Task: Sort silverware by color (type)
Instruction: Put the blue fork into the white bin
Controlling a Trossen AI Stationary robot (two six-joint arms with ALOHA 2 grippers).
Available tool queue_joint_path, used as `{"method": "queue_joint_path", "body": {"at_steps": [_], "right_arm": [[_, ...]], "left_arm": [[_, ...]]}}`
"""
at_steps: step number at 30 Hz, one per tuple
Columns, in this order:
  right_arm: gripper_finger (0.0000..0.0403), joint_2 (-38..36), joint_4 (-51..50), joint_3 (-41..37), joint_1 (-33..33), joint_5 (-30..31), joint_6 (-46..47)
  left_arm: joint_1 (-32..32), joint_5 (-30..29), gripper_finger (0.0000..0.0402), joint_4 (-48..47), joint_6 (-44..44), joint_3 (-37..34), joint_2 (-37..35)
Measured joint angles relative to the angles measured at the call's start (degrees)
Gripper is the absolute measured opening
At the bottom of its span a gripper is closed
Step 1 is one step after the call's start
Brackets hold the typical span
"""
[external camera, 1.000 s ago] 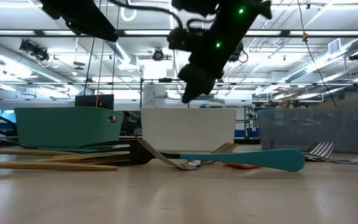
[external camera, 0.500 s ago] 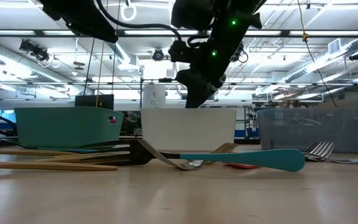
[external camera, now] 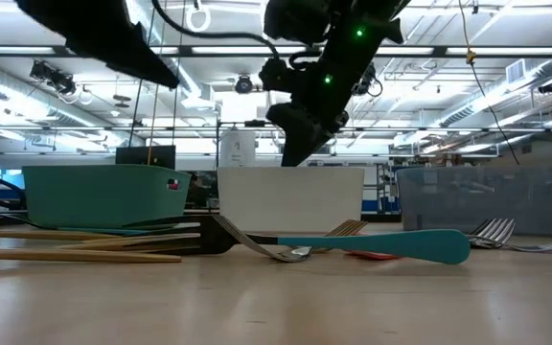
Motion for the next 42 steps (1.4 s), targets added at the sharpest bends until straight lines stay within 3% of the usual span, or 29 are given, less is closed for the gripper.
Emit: {"method": "queue_joint_path", "body": {"at_steps": [9,14,19,31,42], "right_arm": [[0.0092,-5.5,7.1,0.0,5.0,0.0,-4.8],[0.0092,-5.2,13.6,0.1,7.8,-5.5,-8.6],[0.0092,-3.6,14.0,0.0,9.5,-10.6,-7.7],[0.0092,-1.9,18.6,-0.5,14.6,-10.8,-5.7],[0.0092,-1.8,21.1,-2.9,19.3,-10.6,-2.5]], "left_arm": [[0.0,3.3,0.016,3.7,5.8,-2.1,0.0],[0.0,3.8,0.016,3.9,6.5,-2.1,0.0],[0.0,5.2,0.016,4.1,6.8,-2.1,0.0],[-1.2,13.6,0.016,12.1,10.6,-2.1,0.0],[-5.9,13.7,0.016,12.2,4.3,-2.1,0.0]]}}
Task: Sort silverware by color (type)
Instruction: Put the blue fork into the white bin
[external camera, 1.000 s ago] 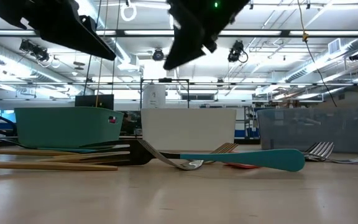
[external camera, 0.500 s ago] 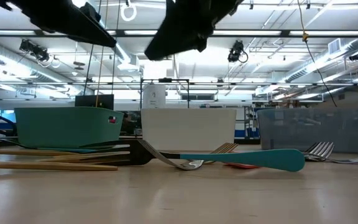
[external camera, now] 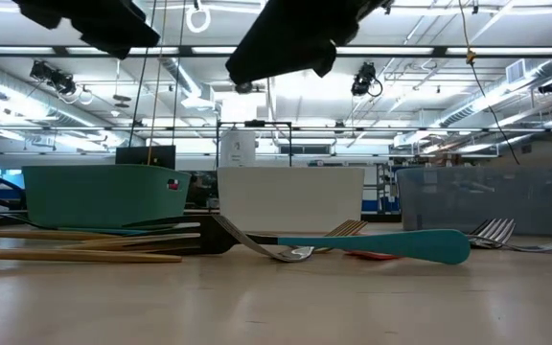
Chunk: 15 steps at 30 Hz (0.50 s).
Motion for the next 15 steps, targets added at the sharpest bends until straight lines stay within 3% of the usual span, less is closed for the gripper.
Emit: {"method": "queue_joint_path", "body": {"at_steps": [8,15], "right_arm": [[0.0092,0.0,3.5,-4.1,1.5,1.2,4.3],[0.0092,0.0,9.4,-9.1,2.4,1.7,6.2]], "left_arm": [[-2.6,-3.8,0.016,-1.8,-6.5,0.0,0.4],[-2.5,-7.3,0.016,-2.6,-12.2,0.0,7.0]]}}
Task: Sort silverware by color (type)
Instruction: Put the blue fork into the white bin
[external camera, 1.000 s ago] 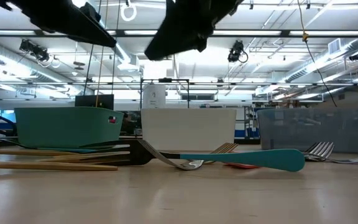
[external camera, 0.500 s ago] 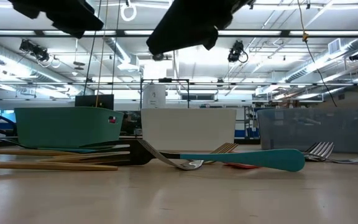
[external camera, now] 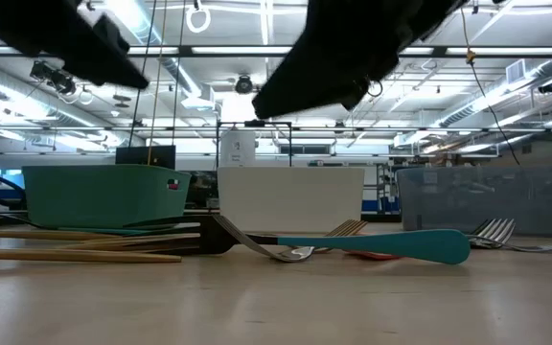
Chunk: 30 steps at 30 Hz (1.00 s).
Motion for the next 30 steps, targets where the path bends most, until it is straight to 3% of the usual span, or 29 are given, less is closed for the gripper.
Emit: {"method": "queue_joint_path", "body": {"at_steps": [13,30], "right_arm": [[0.0092,0.0,-3.6,-1.3,-0.1,-2.1,2.4],[0.0092,3.7,-5.7,-1.3,2.6,-4.2,6.7]], "left_arm": [[0.7,-0.4,0.016,-0.3,-5.7,0.0,7.5],[0.5,-1.6,0.016,-0.8,-5.6,0.0,7.5]]}}
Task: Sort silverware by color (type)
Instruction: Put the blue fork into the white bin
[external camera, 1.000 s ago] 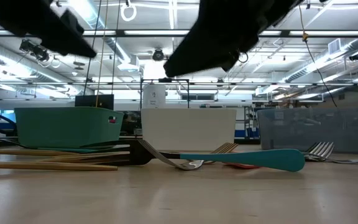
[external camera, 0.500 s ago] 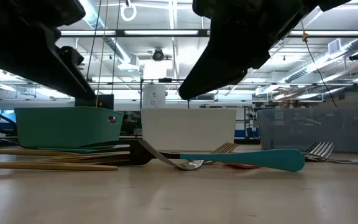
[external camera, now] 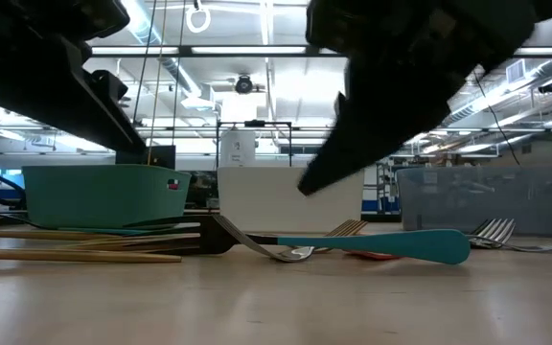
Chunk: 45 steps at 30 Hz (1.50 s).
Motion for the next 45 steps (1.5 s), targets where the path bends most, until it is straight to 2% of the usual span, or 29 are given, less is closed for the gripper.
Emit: {"method": "queue_joint_path", "body": {"at_steps": [23,29,40,45], "right_arm": [[0.0113,4.5,-0.8,0.0,0.8,2.5,-4.0],[0.009,4.6,-2.0,0.1,0.9,2.6,-3.9],[0.0018,4.5,-4.0,0.2,0.9,2.3,-2.3],[0.0009,4.4,-4.2,0.2,0.9,2.4,-1.5]], "left_arm": [[1.3,-0.3,0.016,0.1,0.8,0.0,0.0],[1.1,-0.2,0.016,-0.2,0.7,0.0,0.0],[1.1,-0.2,0.016,-0.2,0.7,0.0,0.0],[1.2,-0.2,0.016,-0.2,0.7,0.0,0.0]]}}
